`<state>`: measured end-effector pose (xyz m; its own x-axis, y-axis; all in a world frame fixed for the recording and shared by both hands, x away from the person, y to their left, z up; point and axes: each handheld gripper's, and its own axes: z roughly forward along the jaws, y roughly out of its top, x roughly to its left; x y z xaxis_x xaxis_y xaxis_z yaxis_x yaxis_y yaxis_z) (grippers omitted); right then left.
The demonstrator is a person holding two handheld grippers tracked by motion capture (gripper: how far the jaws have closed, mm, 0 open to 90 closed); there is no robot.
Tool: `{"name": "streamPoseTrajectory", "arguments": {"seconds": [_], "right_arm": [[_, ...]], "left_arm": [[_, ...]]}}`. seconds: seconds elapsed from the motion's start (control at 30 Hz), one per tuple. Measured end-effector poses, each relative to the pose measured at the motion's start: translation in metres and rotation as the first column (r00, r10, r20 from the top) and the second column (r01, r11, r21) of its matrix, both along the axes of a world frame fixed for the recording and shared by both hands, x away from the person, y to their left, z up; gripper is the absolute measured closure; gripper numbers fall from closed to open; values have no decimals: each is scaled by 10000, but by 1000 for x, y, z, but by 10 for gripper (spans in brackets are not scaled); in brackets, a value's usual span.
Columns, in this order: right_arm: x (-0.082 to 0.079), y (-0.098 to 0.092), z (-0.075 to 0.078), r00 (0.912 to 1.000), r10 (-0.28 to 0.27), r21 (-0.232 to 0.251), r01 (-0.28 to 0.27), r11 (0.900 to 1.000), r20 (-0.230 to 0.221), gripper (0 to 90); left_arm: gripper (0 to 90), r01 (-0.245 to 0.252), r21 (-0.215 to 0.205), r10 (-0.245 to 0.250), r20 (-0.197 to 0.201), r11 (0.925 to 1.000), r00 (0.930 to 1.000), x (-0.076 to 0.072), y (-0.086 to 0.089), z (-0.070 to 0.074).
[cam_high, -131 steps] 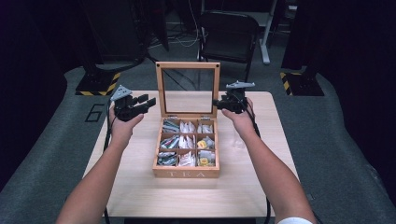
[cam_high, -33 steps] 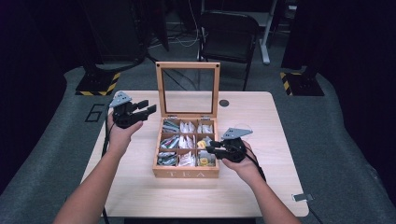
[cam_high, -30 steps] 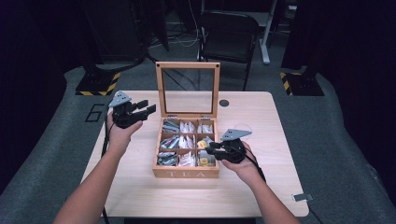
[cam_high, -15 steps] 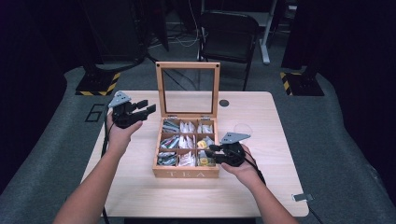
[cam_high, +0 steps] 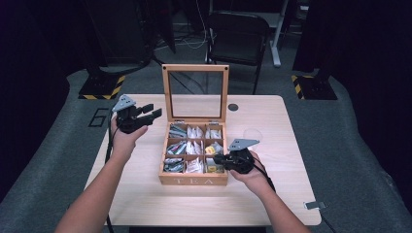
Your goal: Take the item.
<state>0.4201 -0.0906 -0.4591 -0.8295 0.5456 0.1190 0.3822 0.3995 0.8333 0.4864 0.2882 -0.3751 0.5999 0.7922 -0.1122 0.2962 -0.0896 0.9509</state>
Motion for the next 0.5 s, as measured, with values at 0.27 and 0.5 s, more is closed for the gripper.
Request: {"name": "streamPoseTrajectory", "arguments": {"seconds": [0.27,0.5], "right_arm": [[-2,1,4,9997,249,148,-248,9996,-14,876],[-3,0,8,9996,267,304,-268,9992,31,880]], "left_arm": [[515,-3,34,3,-33,10000,10000,0,1,0],[514,-38,38,38,-12,10000,10000,0,0,0]]}}
